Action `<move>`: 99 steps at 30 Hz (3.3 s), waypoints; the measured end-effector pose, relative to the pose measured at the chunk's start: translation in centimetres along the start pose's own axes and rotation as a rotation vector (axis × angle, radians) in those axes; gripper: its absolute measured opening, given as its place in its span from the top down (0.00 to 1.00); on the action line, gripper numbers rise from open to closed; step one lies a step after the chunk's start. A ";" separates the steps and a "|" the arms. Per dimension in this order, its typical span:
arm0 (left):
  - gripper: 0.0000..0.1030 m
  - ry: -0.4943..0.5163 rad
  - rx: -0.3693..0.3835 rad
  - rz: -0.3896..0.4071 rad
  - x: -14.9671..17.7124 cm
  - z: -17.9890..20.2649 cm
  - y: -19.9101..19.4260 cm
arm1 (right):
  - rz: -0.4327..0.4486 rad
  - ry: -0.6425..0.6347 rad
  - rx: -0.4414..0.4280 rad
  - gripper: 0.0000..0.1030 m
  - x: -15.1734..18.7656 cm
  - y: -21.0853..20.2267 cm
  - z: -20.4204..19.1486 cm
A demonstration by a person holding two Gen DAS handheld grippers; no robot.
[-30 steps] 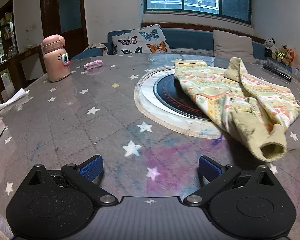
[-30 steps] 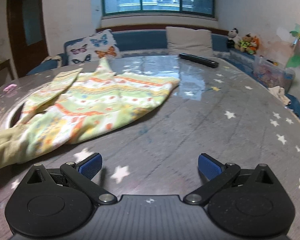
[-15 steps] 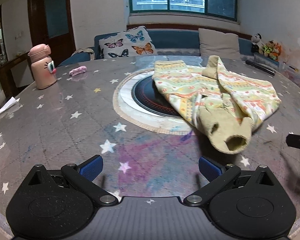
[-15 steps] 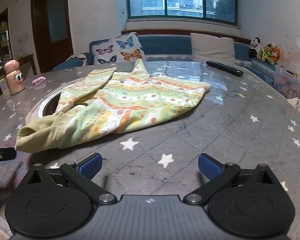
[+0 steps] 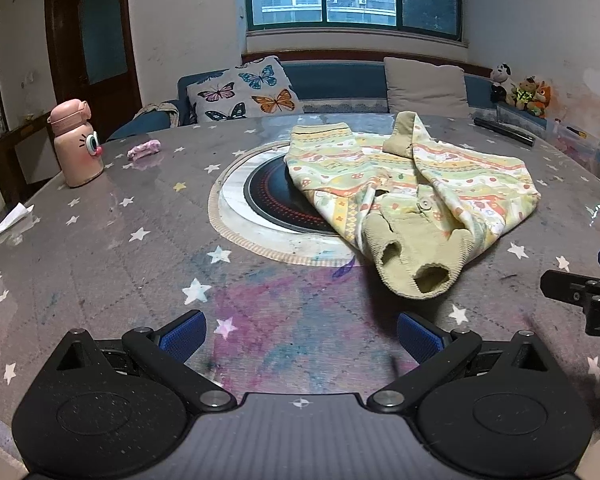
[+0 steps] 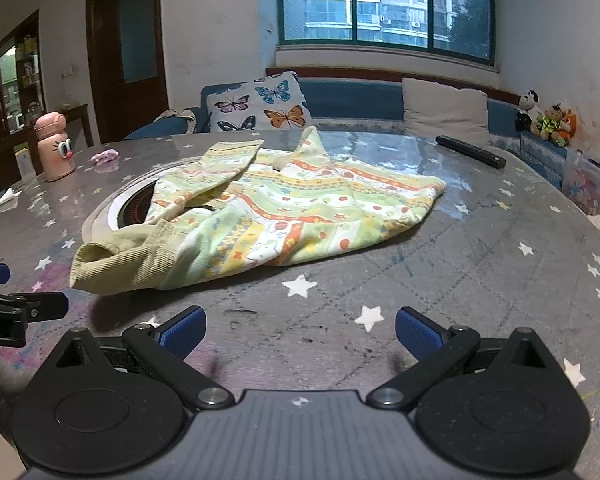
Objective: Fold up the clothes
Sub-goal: 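Move both grippers toward the pastel striped garment on the table, then close the left gripper on the garment edge while the right gripper grasps another edge, then lift and spread the garment with both grippers, then open both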
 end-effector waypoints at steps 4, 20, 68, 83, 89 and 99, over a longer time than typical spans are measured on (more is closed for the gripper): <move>0.00 0.011 0.006 0.001 0.1 0.4 -0.2 | 0.003 -0.005 -0.010 0.01 0.0 -0.2 -0.4; 0.00 0.031 0.011 0.018 0.2 1.3 -1.5 | 0.008 -0.018 -0.039 0.01 0.2 -0.8 -1.9; 0.44 0.254 0.120 -0.094 -11.7 8.2 15.4 | -0.112 0.111 -0.077 0.28 -11.7 14.6 6.3; 0.97 0.150 0.118 -0.053 -12.3 4.8 14.4 | -0.173 -0.021 0.021 0.58 -13.2 22.4 6.2; 0.97 0.072 0.086 -0.020 -12.4 1.4 12.0 | -0.136 0.034 0.000 0.94 -13.7 19.3 7.3; 0.98 -0.068 0.073 -0.034 -8.9 -3.7 6.3 | -0.050 0.086 0.062 0.95 -11.7 9.7 11.9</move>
Point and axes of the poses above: each gripper's, at about its wrist camera, not at the fingertips, and y roughly the way its jaws point, z to its right, x to its underside, the point moved 10 cm from there along y, roughly the way its jaws point, and after that the axes turned 10 degrees about -x, right-handed, at the moved point
